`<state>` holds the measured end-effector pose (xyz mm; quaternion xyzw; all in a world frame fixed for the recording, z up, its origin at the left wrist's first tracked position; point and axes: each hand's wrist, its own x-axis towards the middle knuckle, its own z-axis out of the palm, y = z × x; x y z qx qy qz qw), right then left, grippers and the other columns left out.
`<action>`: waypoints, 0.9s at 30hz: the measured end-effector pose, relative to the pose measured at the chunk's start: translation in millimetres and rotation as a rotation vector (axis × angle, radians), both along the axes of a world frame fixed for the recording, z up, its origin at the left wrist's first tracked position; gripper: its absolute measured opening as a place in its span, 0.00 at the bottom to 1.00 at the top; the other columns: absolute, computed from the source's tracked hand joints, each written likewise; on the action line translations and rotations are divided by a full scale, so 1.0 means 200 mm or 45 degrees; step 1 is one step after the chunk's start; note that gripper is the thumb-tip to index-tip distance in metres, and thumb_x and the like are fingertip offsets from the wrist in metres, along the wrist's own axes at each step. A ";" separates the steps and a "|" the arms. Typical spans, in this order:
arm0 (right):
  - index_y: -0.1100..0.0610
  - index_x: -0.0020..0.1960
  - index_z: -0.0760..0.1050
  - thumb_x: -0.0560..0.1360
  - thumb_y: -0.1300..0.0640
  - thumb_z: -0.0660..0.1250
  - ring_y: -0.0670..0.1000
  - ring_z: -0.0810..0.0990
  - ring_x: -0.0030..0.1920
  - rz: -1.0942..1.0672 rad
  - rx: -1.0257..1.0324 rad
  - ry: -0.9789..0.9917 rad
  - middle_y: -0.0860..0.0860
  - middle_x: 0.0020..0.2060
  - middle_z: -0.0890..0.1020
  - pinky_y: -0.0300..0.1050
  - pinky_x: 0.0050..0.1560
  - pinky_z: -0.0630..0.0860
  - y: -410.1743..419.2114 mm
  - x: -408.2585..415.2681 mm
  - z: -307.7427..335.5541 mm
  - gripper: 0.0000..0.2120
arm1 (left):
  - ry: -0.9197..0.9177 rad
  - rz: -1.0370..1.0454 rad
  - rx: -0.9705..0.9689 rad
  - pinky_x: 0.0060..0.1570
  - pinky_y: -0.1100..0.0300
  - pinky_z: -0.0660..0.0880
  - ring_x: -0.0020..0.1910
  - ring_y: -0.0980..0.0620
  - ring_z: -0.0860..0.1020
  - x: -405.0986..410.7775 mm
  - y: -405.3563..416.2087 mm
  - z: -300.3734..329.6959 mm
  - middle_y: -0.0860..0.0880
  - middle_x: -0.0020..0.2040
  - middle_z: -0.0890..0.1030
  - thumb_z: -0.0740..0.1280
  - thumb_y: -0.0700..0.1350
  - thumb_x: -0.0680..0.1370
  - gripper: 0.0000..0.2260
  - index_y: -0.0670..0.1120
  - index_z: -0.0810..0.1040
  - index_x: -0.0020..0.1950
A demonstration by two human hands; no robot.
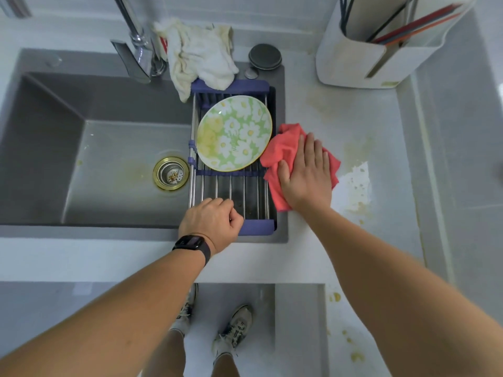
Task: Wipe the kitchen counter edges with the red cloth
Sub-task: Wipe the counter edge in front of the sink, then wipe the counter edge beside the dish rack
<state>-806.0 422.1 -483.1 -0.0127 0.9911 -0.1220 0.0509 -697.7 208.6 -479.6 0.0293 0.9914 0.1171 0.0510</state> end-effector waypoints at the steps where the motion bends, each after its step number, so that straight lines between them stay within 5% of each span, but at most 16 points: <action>1: 0.56 0.85 0.44 0.84 0.38 0.46 0.57 0.47 0.84 -0.003 0.002 -0.005 0.56 0.84 0.49 0.54 0.83 0.43 0.00 0.01 0.00 0.36 | -0.022 0.010 -0.001 0.31 0.57 0.62 0.36 0.49 0.71 -0.01 0.00 0.00 0.54 0.33 0.72 0.51 0.53 0.75 0.11 0.52 0.67 0.36; 9: 0.54 0.85 0.42 0.84 0.41 0.42 0.55 0.45 0.84 0.000 0.015 -0.036 0.54 0.84 0.47 0.54 0.83 0.43 0.01 -0.12 0.02 0.33 | -0.270 0.106 0.037 0.39 0.56 0.76 0.42 0.52 0.76 -0.04 0.00 0.04 0.56 0.42 0.79 0.54 0.58 0.79 0.13 0.55 0.76 0.47; 15: 0.54 0.85 0.43 0.84 0.41 0.43 0.57 0.47 0.84 -0.042 0.033 -0.043 0.55 0.84 0.48 0.56 0.83 0.45 0.00 -0.24 0.02 0.33 | -0.232 0.053 0.091 0.56 0.53 0.71 0.55 0.52 0.74 -0.06 -0.02 0.06 0.57 0.56 0.76 0.58 0.58 0.76 0.17 0.57 0.77 0.61; 19: 0.54 0.85 0.44 0.84 0.41 0.42 0.57 0.47 0.84 -0.014 0.044 -0.043 0.55 0.84 0.48 0.55 0.83 0.45 0.01 -0.31 0.03 0.33 | 0.096 0.418 0.111 0.58 0.47 0.68 0.58 0.44 0.70 -0.38 -0.14 0.15 0.49 0.61 0.72 0.69 0.52 0.70 0.24 0.53 0.74 0.66; 22: 0.54 0.85 0.44 0.84 0.41 0.41 0.57 0.47 0.84 0.014 0.058 -0.036 0.55 0.84 0.49 0.55 0.83 0.45 0.02 -0.37 0.03 0.32 | -0.188 0.708 0.325 0.62 0.46 0.72 0.63 0.41 0.72 -0.72 -0.33 0.14 0.45 0.67 0.69 0.72 0.53 0.72 0.32 0.52 0.65 0.73; 25: 0.55 0.85 0.46 0.84 0.42 0.40 0.58 0.50 0.83 0.019 0.056 0.010 0.57 0.84 0.52 0.55 0.83 0.46 0.02 -0.46 0.02 0.33 | -0.502 0.744 0.609 0.56 0.46 0.78 0.58 0.41 0.78 -0.85 -0.41 0.03 0.46 0.61 0.79 0.67 0.55 0.74 0.23 0.49 0.69 0.67; 27: 0.55 0.85 0.46 0.84 0.42 0.41 0.58 0.50 0.83 0.019 0.052 0.006 0.57 0.84 0.52 0.55 0.83 0.47 0.02 -0.51 0.01 0.33 | -0.482 0.781 0.686 0.48 0.50 0.76 0.52 0.40 0.80 -0.82 -0.38 -0.04 0.45 0.53 0.81 0.63 0.52 0.80 0.12 0.47 0.72 0.59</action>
